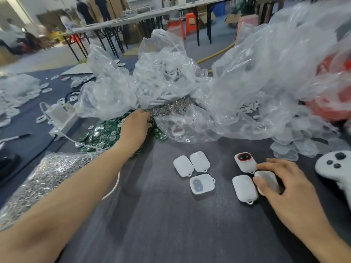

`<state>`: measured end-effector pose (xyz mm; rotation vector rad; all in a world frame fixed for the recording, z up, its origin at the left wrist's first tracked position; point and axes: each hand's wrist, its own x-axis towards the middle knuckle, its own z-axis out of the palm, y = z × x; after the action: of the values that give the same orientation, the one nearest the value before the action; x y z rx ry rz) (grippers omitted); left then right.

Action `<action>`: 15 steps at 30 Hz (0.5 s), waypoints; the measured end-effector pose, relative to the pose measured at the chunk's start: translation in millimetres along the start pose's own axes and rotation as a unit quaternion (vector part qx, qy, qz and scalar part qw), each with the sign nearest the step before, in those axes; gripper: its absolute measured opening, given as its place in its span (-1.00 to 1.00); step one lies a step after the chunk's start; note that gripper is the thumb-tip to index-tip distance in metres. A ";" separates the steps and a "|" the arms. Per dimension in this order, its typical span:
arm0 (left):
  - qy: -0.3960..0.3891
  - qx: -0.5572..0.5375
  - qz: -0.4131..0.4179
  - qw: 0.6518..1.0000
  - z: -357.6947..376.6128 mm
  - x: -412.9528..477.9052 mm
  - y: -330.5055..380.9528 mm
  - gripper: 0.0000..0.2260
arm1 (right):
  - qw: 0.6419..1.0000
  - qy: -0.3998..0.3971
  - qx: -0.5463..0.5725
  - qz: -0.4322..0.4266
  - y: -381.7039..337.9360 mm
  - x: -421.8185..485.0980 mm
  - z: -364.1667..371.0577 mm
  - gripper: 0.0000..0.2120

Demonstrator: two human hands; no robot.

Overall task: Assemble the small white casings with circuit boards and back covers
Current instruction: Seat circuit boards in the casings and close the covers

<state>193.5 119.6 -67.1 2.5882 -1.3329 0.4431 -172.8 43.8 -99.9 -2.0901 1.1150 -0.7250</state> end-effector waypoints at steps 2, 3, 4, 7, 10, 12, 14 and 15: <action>0.051 0.003 0.007 0.999 -5.4 -2.4 0.8 -0.88 | 1.000 0.000 -0.006 -0.005 0.3 1.0 -1.6 -0.78; 0.076 0.001 0.012 0.997 -9.0 -3.1 3.4 -0.88 | 1.000 0.000 -0.008 -0.007 0.5 1.0 -2.0 -0.77; 0.095 -0.017 0.013 0.995 -13.6 -4.1 7.5 -0.88 | 1.000 -0.001 -0.009 -0.010 1.4 0.9 -1.8 -0.77; 0.121 -0.194 -0.005 0.973 -32.3 -13.8 34.7 -0.93 | 1.000 0.013 0.001 -0.009 0.7 0.5 -0.2 -0.81; 0.029 -0.448 -0.008 0.893 -49.7 -44.6 84.3 -0.86 | 0.985 0.131 -0.017 -0.109 -3.8 0.9 -4.2 -0.90; -0.074 -0.568 0.009 0.820 -50.7 -71.1 117.1 -0.86 | 0.965 0.187 0.003 -0.184 -8.6 -0.6 -7.1 -0.86; -0.141 -0.643 0.012 0.752 -48.1 -93.2 142.3 -0.87 | 0.965 0.169 0.102 -0.170 -18.8 -2.4 -6.4 -0.88; -0.156 -0.668 0.005 0.727 -46.3 -100.6 151.1 -0.86 | 0.967 0.136 0.172 -0.131 -26.1 -1.7 -4.8 -0.92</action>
<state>6.7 123.3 -53.4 1.3799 -1.0439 -0.7647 -164.0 54.9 -77.4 -1.8906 0.7835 -1.2681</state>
